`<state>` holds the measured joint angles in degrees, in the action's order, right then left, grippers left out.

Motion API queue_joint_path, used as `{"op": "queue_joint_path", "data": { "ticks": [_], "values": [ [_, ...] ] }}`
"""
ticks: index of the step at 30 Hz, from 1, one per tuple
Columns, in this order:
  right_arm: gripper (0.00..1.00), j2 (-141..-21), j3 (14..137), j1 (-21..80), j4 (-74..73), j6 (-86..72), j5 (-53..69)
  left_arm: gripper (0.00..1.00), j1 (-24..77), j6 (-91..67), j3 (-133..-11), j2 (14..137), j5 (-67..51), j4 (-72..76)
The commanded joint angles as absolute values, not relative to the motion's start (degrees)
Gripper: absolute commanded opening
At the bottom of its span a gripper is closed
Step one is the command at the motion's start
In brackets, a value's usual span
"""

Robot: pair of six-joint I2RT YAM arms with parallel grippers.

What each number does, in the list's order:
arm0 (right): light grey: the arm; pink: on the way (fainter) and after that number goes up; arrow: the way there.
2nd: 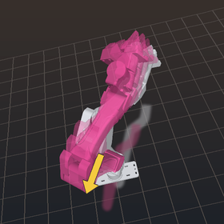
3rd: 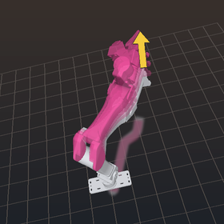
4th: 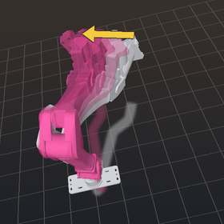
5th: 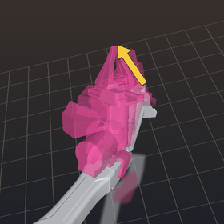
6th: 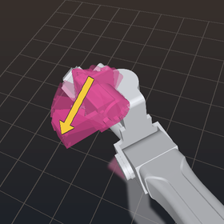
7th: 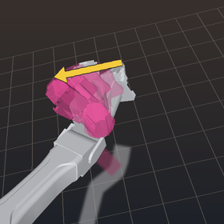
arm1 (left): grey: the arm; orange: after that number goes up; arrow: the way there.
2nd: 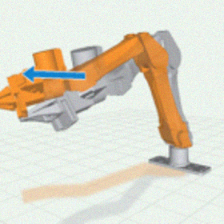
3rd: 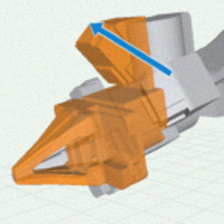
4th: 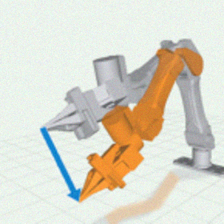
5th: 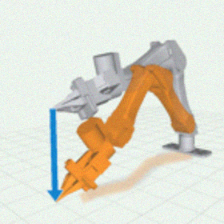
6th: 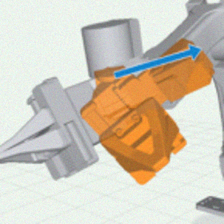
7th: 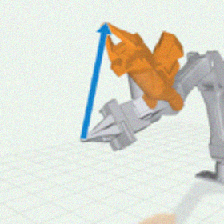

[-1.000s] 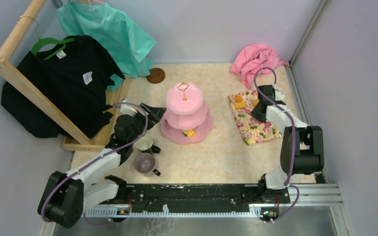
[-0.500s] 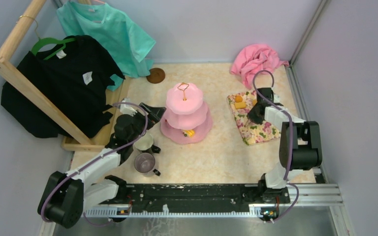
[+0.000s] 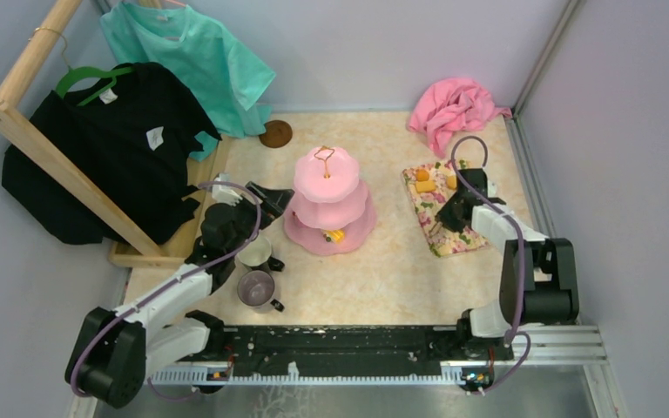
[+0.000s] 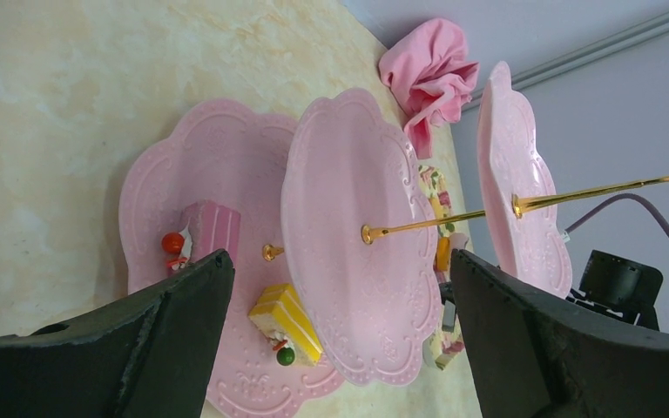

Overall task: Serve the afternoon tea
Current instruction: Adjust the dessert on the tray.

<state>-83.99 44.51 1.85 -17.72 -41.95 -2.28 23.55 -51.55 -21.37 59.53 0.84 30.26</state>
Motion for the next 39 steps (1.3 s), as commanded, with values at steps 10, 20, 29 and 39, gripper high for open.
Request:
{"op": "queue_joint_path", "data": {
  "ticks": [10, 20, 29, 39],
  "values": [
    [0.00, -75.81, 46.86, 6.26, -23.89, -39.33, -6.68, 0.98, 24.30, -51.32, -21.31, 56.17, 1.05, 28.93],
    [0.11, -72.14, 46.24, 6.48, -32.85, -33.91, -9.17, 0.98, 24.32, -53.90, -18.40, 54.58, 0.12, 34.53],
    [0.29, -72.79, 49.08, 6.87, -40.77, -31.31, -9.51, 0.99, 24.34, -56.19, -16.63, 56.59, -1.04, 40.86],
    [0.34, -76.70, 50.00, 6.77, -43.19, -29.77, -10.30, 0.99, 24.29, -58.81, -15.45, 59.37, -2.00, 46.96]
  ]
}}
